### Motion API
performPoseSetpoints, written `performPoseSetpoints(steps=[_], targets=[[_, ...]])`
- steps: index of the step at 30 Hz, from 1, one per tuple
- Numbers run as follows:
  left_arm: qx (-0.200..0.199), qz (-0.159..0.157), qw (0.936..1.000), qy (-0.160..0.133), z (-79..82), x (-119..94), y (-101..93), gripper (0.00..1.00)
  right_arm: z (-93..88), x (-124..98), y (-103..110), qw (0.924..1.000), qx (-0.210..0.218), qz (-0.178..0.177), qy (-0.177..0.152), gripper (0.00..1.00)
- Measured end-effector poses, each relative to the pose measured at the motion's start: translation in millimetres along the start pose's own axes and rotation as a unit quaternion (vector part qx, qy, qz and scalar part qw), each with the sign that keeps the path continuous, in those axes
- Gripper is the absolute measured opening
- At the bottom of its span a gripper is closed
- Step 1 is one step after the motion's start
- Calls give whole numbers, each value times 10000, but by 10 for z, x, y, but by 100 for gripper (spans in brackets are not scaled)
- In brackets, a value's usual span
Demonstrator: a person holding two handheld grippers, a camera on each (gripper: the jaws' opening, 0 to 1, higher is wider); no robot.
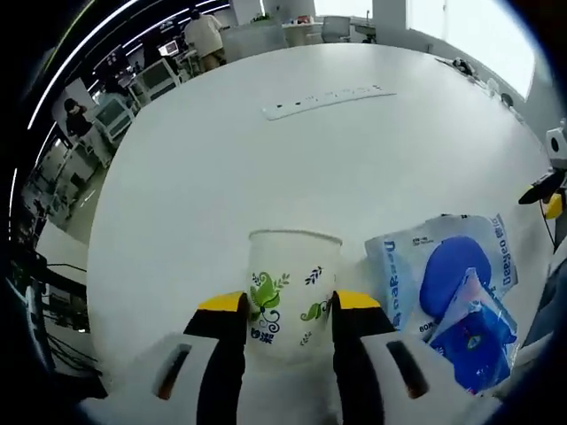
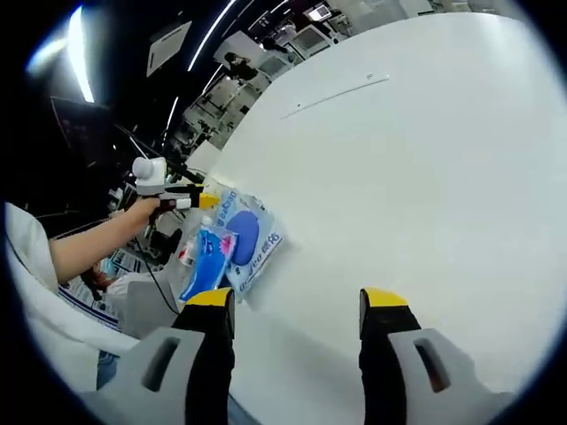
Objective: Arrange the tabletop items into an orderly group along one side of the table until the central work area is clear of visible clutter.
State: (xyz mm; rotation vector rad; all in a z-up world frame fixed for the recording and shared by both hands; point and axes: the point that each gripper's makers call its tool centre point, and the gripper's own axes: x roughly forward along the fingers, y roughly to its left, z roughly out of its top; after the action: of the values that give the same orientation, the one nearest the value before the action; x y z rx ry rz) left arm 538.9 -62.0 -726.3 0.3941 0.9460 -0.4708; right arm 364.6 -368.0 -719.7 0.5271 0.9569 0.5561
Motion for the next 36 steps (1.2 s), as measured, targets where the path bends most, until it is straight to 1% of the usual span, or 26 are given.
performPoseSetpoints(steps=[4, 5, 6, 7, 9, 10, 11, 13, 14, 15, 17, 18, 19, 20, 22, 23, 25, 27, 28, 29, 31, 32, 33, 34, 35, 36], targets=[[-68, 172, 9990, -398, 156, -151, 32, 35, 21, -7, 21, 10000, -24, 9, -55, 56], [-157, 226, 9979, -591, 231, -215, 40, 35, 24, -9, 36, 10000, -43, 22, -68, 56], [-238, 249, 9968, -725, 284, -266, 35, 36, 23, -11, 50, 10000, -58, 34, -74, 55], [-414, 239, 9943, -954, 361, -329, 28, 36, 21, -13, 63, 9999, -76, 48, -80, 55], [-679, 207, 9892, -1283, 466, -407, 18, 36, 10, -24, 95, 9999, -113, 78, -95, 55], [-905, 222, 9848, -1467, 528, -463, 15, 36, 1, -33, 109, 9998, -132, 94, -102, 55], [-979, 232, 9831, -1532, 554, -492, 12, 36, -5, -41, 113, 9998, -142, 102, -106, 55], [-1069, 221, 9816, -1568, 591, -533, -23, 36, -19, -64, 116, 9997, -168, 110, -119, 55], [-1123, 219, 9792, -1673, 640, -556, -60, 36, -19, -84, 117, 9997, -181, 113, -140, 55], [-1140, 209, 9783, -1717, 658, -565, -71, 36, -16, -97, 116, 9996, -186, 112, -152, 55], [-1258, 178, 9738, -1888, 742, -608, -142, 36, -1, -126, 117, 9996, -194, 108, -199, 55], [-1422, 128, 9675, -2085, 824, -648, -202, 36, 25, -148, 124, 9994, -189, 113, -256, 55], [-1502, 98, 9631, -2230, 881, -686, -237, 36, 53, -163, 134, 9992, -194, 123, -314, 55], [-1607, 34, 9549, -2497, 984, -752, -304, 36, 106, -185, 155, 9988, -190, 153, -417, 56], [-1745, -79, 9428, -2840, 1113, -841, -402, 36, 179, -208, 183, 9981, -167, 199, -551, 56], [-1877, -226, 9328, -3067, 1191, -893, -474, 36, 228, -218, 197, 9976, -136, 232, -643, 56], [-2148, -387, 9193, -3274, 1240, -905, -514, 36, 289, -233, 231, 9968, -136, 278, -744, 56], [-2120, -293, 9149, -3423, 1246, -944, -563, 36, 326, -239, 269, 9961, -160, 309, -810, 56], [-2145, -305, 9124, -3473, 1249, -959, -599, 36, 335, -241, 290, 9959, -186, 322, -820, 56], [-2234, -354, 9053, -3596, 1259, -988, -654, 36, 355, -244, 328, 9955, -257, 342, -842, 56], [-2377, -452, 8943, -3764, 1265, -1036, -736, 37, 400, -242, 399, 9947, -353, 415, -870, 56], [-2389, -460, 8938, -3768, 1257, -1040, -749, 37, 426, -241, 441, 9942, -395, 463, -887, 56], [-2424, -446, 8943, -3735, 1215, -1043, -785, 37, 466, -239, 492, 9936, -444, 503, -909, 56], [-2439, -430, 8932, -3752, 1198, -1060, -811, 37, 481, -238, 510, 9933, -479, 511, -914, 56], [-2459, -440, 8892, -3833, 1182, -1102, -841, 37, 533, -232, 553, 9920, -697, 518, -916, 56], [-2467, -454, 8871, -3875, 1177, -1133, -868, 37, 571, -233, 586, 9909, -833, 513, -928, 56]])
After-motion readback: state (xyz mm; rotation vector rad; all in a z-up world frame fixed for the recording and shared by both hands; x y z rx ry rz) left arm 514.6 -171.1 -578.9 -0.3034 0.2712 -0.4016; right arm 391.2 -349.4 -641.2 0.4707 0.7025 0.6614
